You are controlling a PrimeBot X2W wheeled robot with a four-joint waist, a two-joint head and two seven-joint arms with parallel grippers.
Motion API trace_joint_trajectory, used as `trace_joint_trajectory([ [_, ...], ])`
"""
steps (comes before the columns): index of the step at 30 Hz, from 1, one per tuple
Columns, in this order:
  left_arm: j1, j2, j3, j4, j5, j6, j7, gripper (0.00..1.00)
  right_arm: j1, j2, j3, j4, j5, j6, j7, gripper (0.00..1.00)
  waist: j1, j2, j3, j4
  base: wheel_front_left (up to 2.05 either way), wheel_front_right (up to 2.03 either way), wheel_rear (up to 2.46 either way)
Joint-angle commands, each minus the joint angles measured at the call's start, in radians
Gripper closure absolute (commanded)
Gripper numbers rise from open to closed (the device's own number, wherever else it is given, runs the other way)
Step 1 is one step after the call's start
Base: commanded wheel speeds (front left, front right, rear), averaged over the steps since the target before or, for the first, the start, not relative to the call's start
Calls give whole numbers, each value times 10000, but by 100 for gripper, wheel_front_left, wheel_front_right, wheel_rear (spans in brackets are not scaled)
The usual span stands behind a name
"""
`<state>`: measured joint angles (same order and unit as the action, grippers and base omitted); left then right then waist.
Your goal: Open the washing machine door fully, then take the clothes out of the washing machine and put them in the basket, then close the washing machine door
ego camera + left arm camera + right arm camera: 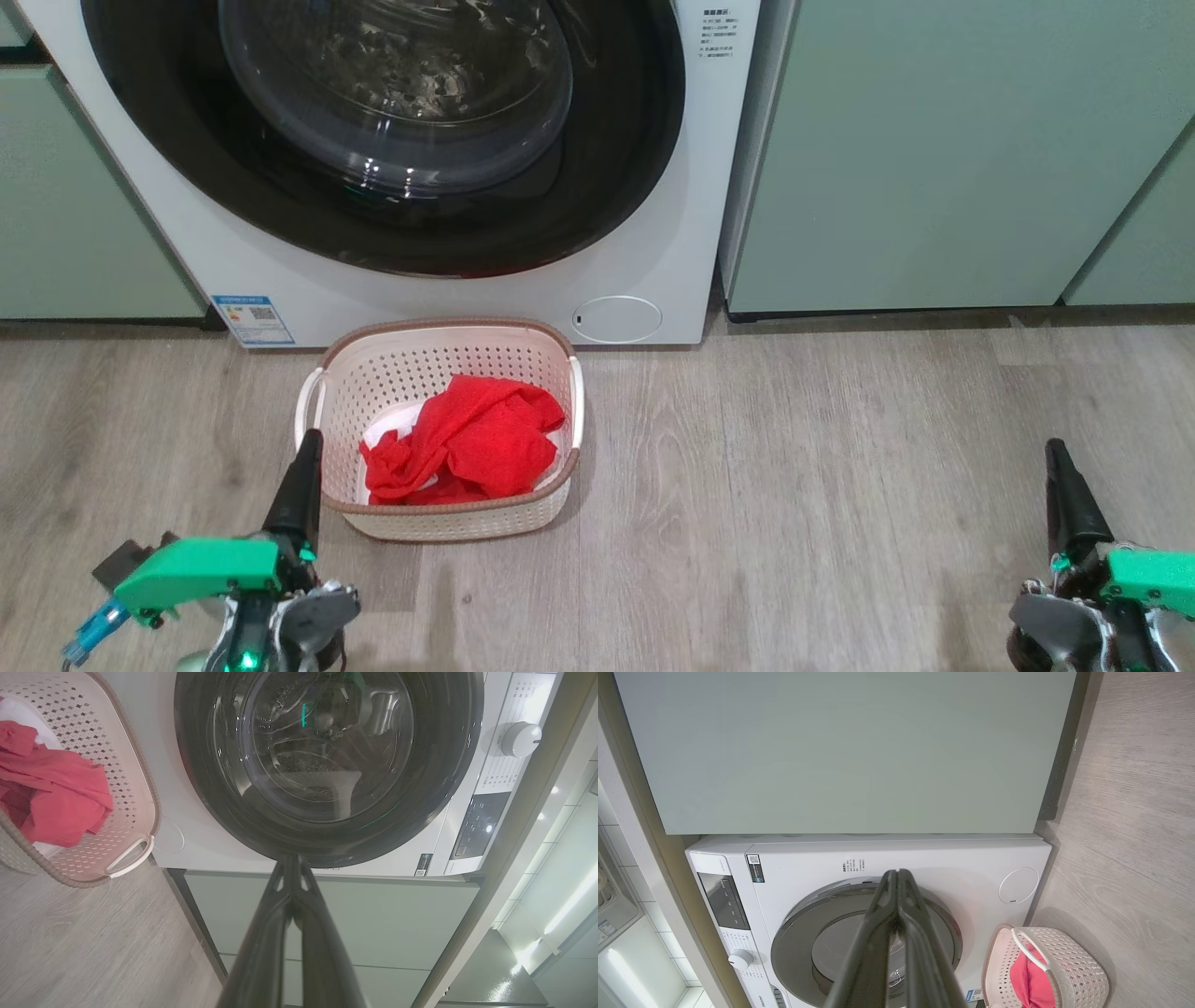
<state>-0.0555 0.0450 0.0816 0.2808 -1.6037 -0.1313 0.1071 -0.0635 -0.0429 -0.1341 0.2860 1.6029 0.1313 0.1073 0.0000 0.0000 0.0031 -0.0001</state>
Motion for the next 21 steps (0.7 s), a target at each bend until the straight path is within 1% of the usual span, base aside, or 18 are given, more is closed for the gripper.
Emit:
trace_joint_trajectory([
  [1,-526,53,324,-358,-48,6,63,100,-444,-74,203,-412,56,-6,60,100,0,0,0,1,0,0,0],
  [21,-525,53,323,-358,-48,6,62,100,-444,-74,203,-412,57,-6,59,100,0,0,0,1,0,0,0],
])
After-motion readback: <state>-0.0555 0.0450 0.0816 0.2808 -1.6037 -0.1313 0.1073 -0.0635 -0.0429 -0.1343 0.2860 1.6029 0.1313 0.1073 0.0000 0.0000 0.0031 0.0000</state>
